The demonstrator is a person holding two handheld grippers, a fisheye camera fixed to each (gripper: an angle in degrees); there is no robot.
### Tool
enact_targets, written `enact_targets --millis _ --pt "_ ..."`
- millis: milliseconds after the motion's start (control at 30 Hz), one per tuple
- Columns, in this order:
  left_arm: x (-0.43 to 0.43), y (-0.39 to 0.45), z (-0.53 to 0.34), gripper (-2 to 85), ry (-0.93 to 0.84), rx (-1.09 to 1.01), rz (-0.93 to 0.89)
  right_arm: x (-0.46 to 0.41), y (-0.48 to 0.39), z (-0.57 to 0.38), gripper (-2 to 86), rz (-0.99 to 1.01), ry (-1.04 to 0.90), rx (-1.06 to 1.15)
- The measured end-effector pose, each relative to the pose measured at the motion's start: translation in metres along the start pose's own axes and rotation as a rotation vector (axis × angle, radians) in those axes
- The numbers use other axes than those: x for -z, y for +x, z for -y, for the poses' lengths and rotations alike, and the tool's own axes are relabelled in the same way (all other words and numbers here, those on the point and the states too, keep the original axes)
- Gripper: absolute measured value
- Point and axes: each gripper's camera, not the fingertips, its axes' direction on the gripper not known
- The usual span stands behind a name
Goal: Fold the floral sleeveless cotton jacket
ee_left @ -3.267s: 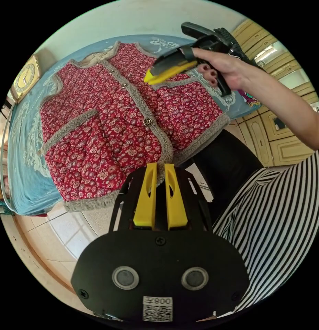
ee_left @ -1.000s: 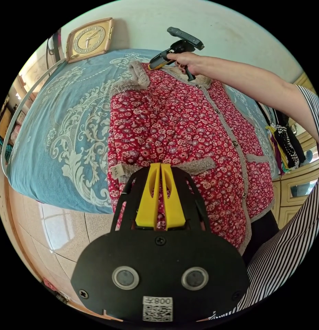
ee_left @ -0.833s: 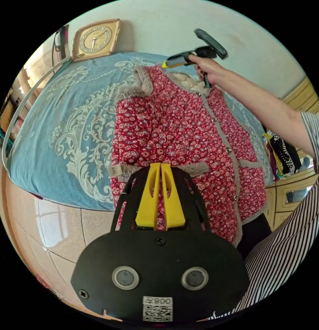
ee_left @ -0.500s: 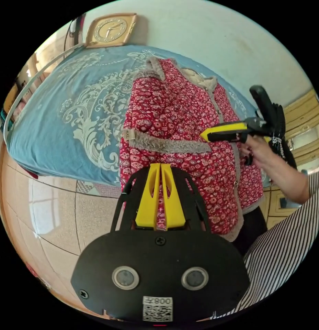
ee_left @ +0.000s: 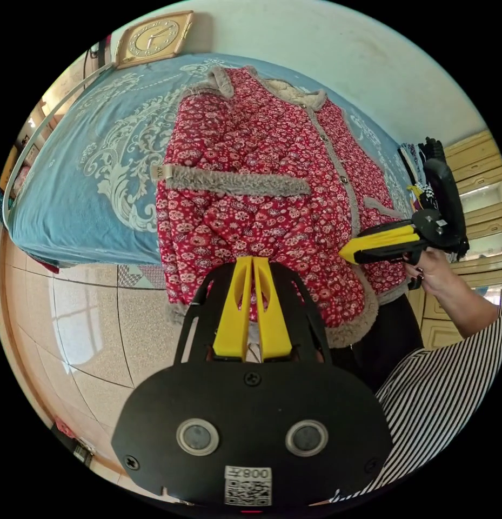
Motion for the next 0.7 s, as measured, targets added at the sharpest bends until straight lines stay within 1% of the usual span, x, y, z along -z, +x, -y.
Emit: enact_targets --millis 67,200,267,300,367,400,433,500,533,633,700 --pt "0.010 0.002 0.011 0.2 0.018 -0.010 0.012 0.012 0.016 -0.013 0.1 0.053 0.068 -0.053" --pt "0.029 0.009 0.029 0.2 0.095 -0.070 -0.010 0.048 0.031 -0.052 0.1 -0.071 0.167 -0.067" --pt "0.026 0.015 0.051 0.3 0.096 -0.106 -0.013 0.062 0.067 -0.087 0.1 -0.139 0.222 -0.190" --pt "0.024 0.017 0.058 0.3 0.087 -0.115 -0.012 0.064 0.079 -0.097 0.1 -0.140 0.234 -0.230" --pt "0.005 0.022 0.084 0.3 0.034 -0.153 0.013 0.064 0.124 -0.132 0.1 -0.150 0.262 -0.381" --pt "-0.001 0.022 0.091 0.3 0.013 -0.159 0.027 0.062 0.134 -0.140 0.1 -0.149 0.266 -0.409" --pt "-0.015 0.021 0.101 0.3 -0.034 -0.178 0.045 0.056 0.151 -0.153 0.1 -0.085 0.290 -0.424" --pt "-0.019 0.013 0.111 0.3 -0.014 -0.174 0.001 0.048 0.170 -0.167 0.2 0.000 0.335 -0.461" --pt "-0.016 0.007 0.118 0.4 -0.033 -0.152 -0.038 0.049 0.178 -0.172 0.2 0.031 0.342 -0.485" --pt "0.003 -0.002 0.131 0.6 0.028 -0.143 -0.079 0.061 0.181 -0.176 0.3 -0.006 0.320 -0.419" --pt "0.016 -0.008 0.146 0.9 0.084 -0.157 -0.101 0.075 0.188 -0.182 0.4 -0.008 0.368 -0.383"
